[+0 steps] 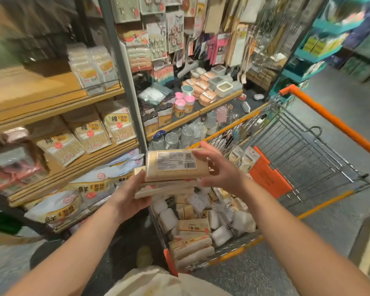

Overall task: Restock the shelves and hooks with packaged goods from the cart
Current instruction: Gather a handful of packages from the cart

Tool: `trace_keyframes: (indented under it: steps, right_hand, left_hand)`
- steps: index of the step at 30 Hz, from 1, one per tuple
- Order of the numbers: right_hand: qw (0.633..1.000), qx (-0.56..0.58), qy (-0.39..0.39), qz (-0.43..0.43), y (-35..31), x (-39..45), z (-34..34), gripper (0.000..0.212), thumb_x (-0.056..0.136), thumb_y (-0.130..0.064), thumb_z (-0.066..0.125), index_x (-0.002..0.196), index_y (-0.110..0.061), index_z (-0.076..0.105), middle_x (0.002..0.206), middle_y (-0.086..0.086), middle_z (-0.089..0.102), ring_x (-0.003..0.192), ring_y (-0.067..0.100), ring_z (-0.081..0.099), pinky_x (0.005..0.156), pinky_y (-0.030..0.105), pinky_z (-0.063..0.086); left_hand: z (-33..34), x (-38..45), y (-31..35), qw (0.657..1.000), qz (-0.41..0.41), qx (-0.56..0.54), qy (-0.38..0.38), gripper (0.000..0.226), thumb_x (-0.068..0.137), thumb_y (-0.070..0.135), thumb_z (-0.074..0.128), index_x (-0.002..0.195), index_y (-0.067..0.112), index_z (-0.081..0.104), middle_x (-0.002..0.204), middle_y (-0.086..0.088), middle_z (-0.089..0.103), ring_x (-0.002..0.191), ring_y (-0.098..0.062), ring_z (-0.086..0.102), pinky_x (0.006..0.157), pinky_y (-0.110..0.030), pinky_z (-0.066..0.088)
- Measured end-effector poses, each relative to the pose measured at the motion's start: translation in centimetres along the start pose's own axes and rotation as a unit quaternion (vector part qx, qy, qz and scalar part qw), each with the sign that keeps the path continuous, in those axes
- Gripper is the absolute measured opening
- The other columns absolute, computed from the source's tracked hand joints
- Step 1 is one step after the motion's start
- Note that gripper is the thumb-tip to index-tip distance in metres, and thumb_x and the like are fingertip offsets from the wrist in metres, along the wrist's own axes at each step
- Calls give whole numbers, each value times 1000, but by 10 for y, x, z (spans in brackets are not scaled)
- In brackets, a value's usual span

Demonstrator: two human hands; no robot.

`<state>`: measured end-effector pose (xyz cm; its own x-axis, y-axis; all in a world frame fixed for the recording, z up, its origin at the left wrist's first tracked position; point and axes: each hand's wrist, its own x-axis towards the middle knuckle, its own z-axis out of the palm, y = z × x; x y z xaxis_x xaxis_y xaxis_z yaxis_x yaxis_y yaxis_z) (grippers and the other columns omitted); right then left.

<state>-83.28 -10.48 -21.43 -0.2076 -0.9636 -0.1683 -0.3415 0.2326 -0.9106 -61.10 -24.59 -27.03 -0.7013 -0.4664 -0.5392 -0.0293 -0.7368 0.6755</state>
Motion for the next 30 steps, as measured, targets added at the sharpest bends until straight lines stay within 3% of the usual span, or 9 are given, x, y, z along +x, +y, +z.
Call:
trace_keyframes:
  steps: [2, 5, 8, 11, 13, 18, 22, 28, 30]
  right_hand:
    - [998, -64, 5, -5, -1, -9, -3, 77, 70, -14, 81, 134, -36, 44, 157, -9, 17, 142, 9, 29, 112, 35, 39]
    - [992, -119, 45, -18, -13, -21, -4, 74, 73, -16, 83, 137, -29, 47, 139, -17, 34, 130, 1, 36, 113, 26, 35]
    - [984, -133, 108, -45, -18, -31, -13, 57, 74, -26, 83, 122, -35, 55, 119, -23, 45, 112, -1, 49, 93, 15, 42]
    - [989, -32, 146, -20, -23, -33, -24, 28, 79, -36, 74, 104, -35, 64, 101, -8, 61, 77, 3, 62, 67, 21, 51]
    - [987, 20, 156, 15, -32, -33, -30, 21, 91, -38, 62, 104, -21, 65, 78, 0, 62, 51, 5, 57, 49, 20, 45]
    - [981, 46, 144, 118, -44, -31, -29, 61, 100, -58, 30, 79, -13, 64, 40, -2, 46, 31, 11, 37, 38, 20, 27]
    - [974, 116, 116, 159, -31, -30, -27, 67, 96, -68, 27, 78, -13, 60, 44, 3, 39, 33, 13, 27, 38, 18, 19]
    - [967, 52, 119, 219, -26, -28, -23, 61, 94, -63, 44, 100, -8, 69, 59, 4, 59, 40, 11, 40, 41, 21, 30]
    - [969, 75, 77, 220, -23, -28, -23, 51, 95, -57, 49, 108, -11, 68, 74, 4, 71, 51, 14, 57, 44, 25, 43]
  left_hand:
    - [9, -10, -4, 1000, 10, -4, -3, 36, 94, 37, 46, 97, 18, 76, 89, -3, 76, 67, -9, 71, 52, -20, 54]
    - [22, -23, -3, 1000, 19, -12, 19, 33, 95, 34, 49, 112, 14, 68, 100, -9, 75, 77, -16, 72, 57, -23, 58]
    - [32, -28, 2, 998, 27, 27, 47, 46, 84, 41, 61, 122, 17, 60, 108, -9, 71, 93, -20, 65, 70, -28, 56]
    - [39, -30, 5, 994, 53, 56, 71, 21, 93, 34, 61, 110, 23, 60, 96, -2, 73, 96, -19, 64, 94, -39, 48]
    - [42, -32, 3, 991, 75, 79, 84, 10, 96, 31, 59, 105, 27, 59, 87, 3, 74, 88, -16, 66, 96, -41, 48]
    - [46, -38, -4, 987, 95, 85, 99, 16, 95, 29, 60, 110, 22, 57, 91, 0, 75, 86, -17, 68, 79, -36, 55]
    - [46, -39, -6, 986, 113, 61, 108, 16, 95, 27, 60, 110, 20, 58, 93, -3, 74, 89, -20, 68, 78, -35, 55]
    - [42, -42, -12, 985, 125, 53, 103, 16, 96, 28, 58, 111, 22, 57, 94, -2, 74, 90, -19, 67, 78, -34, 54]
    - [38, -44, -14, 985, 124, 51, 104, 18, 96, 29, 58, 113, 22, 57, 94, -2, 74, 92, -20, 67, 79, -35, 54]
